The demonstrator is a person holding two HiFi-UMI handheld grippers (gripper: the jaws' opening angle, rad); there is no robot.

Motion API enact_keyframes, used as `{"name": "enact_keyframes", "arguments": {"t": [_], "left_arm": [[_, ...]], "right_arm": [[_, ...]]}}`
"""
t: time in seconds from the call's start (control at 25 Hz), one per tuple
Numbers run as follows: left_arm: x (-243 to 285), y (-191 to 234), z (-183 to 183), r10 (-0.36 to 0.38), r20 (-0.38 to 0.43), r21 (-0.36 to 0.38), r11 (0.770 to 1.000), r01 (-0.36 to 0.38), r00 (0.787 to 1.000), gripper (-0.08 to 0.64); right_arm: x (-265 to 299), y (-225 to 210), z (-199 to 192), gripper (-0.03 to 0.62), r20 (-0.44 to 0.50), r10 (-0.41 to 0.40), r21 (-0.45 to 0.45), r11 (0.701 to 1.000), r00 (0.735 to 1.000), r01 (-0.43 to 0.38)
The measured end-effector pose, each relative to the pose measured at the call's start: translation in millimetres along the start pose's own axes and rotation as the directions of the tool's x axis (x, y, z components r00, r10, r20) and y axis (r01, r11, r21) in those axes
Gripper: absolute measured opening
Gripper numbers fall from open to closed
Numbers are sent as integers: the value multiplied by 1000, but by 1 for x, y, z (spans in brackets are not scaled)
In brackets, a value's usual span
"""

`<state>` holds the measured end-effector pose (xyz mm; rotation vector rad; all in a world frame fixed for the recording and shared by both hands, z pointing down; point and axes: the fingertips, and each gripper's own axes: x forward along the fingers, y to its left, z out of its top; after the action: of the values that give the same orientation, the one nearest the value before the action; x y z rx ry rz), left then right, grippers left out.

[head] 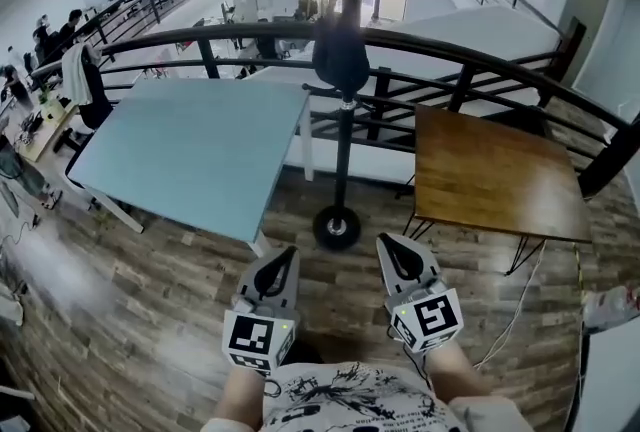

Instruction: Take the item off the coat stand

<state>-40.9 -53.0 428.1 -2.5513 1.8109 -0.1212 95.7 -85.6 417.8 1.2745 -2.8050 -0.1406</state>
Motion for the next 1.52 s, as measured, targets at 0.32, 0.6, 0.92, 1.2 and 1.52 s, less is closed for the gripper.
{"name": "enact_keyframes", "arguments": {"t": [0.32, 0.6, 0.92, 1.2, 1.52], "left_arm": [[48, 95, 16, -95, 7, -28, 995, 95, 995, 5], [88, 158, 25, -174, 6, 10, 985, 173, 985, 5], [120, 169, 44, -245, 50, 4, 970, 245, 968, 5], [154, 169, 42, -241, 51, 30, 970, 240, 969, 5], [179, 156, 52, -234, 56, 27, 972, 232, 971, 5]], "right_arm": [[94, -2, 16, -6, -22, -131, -27, 991, 991, 130], [162, -12, 23, -6, -71, -252, -36, 968, 965, 250], [201, -69, 24, -5, -143, -375, -61, 927, 916, 370], [241, -121, 58, 192, -103, -394, -106, 918, 914, 383], [285, -160, 87, 213, -101, -373, -117, 925, 922, 361]]}}
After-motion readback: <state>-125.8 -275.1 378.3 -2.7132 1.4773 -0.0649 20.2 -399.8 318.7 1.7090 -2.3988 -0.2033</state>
